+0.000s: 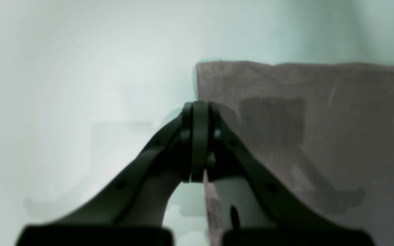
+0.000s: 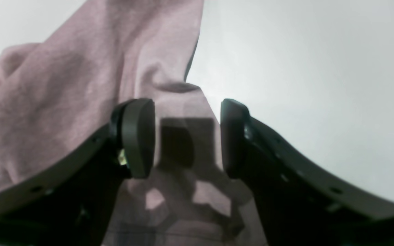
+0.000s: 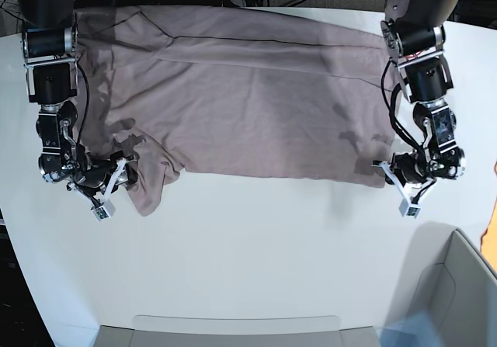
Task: Fold the T-shirt properly
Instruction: 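Lower both grippers to the hem corners of the shirt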
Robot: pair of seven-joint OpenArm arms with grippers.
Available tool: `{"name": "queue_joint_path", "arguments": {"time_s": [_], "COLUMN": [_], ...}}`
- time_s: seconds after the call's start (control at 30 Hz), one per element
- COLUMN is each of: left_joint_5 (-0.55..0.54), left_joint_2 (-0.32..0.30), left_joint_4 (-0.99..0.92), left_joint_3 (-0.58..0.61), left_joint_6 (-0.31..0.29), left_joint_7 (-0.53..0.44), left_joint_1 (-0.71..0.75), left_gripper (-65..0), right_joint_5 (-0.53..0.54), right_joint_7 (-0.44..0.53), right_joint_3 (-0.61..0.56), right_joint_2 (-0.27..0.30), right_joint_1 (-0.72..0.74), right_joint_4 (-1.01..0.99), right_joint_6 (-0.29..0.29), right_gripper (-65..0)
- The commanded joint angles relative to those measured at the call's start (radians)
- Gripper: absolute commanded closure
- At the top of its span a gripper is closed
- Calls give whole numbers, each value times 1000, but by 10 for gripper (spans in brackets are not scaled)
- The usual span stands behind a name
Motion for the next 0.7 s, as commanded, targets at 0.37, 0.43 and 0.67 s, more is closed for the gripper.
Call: {"name": "queue_joint_path", "arguments": {"time_s": [0.37,0.43,0.67], "left_joint_5": [-103,-143,-189], "left_joint_2": [-4,-5,-8], "left_joint_4": [-100,-129,-149], "left_joint_3": [3,9,175], "left_joint_6": [-1,-1,-1], "left_joint_7": [-11,-11,-36], "left_joint_1": [-24,-25,-21], "left_gripper": [-29,-82,-25], "right_joint_5": [-26,-26,-26], "right_joint_7": [-52,-52,-52], "right_joint_3": [-1,-1,-1], "right_joint_2": [9,9,14], "right_joint_1": [5,5,5], "right_joint_4": [-3,-3,-3], "right_joint_6": [-4,-4,-4], "right_gripper": [-310,-310,-310]}}
